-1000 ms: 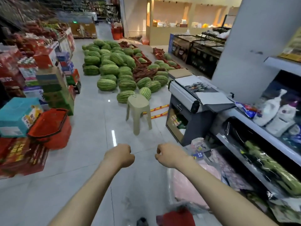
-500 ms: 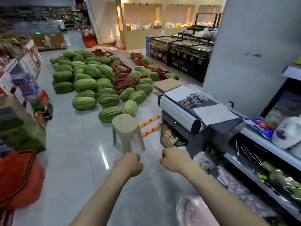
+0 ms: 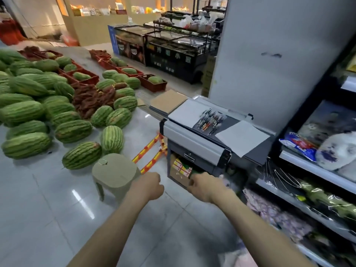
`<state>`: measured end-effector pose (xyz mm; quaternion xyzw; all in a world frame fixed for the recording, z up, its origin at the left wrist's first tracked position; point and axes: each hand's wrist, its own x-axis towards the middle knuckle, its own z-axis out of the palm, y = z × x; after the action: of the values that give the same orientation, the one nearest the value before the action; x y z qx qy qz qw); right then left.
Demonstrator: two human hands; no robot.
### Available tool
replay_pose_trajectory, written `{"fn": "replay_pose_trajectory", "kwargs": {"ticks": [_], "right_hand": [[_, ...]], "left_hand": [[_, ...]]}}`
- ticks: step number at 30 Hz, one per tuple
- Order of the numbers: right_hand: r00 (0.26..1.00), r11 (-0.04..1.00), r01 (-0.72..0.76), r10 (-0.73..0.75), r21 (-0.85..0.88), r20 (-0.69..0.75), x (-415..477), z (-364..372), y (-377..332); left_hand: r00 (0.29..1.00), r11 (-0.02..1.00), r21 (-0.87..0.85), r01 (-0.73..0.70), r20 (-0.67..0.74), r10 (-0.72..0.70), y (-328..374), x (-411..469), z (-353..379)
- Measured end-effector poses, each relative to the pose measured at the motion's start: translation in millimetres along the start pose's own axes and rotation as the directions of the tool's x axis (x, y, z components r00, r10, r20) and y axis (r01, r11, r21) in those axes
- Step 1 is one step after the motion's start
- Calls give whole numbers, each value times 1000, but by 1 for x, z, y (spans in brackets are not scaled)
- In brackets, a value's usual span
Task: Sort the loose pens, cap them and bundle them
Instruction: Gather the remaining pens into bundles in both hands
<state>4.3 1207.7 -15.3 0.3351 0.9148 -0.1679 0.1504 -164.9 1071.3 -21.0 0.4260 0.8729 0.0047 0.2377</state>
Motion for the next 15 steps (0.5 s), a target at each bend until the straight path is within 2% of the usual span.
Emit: {"fn": "replay_pose_trajectory", "kwargs": {"ticks": [4, 9, 15], "right_hand": [[992, 992, -125, 125, 11, -29, 43, -20, 15], [971, 971, -232, 235, 59, -40, 115, -44, 62], [944, 942, -313, 322, 122, -68, 199, -81, 120]], "left_hand": [[994, 992, 62, -112, -9, 113, 8, 72, -30], [969, 959, 144, -244, 84, 234, 41, 161, -60], [956, 949, 139, -283, 123, 267, 84, 269, -91]]}}
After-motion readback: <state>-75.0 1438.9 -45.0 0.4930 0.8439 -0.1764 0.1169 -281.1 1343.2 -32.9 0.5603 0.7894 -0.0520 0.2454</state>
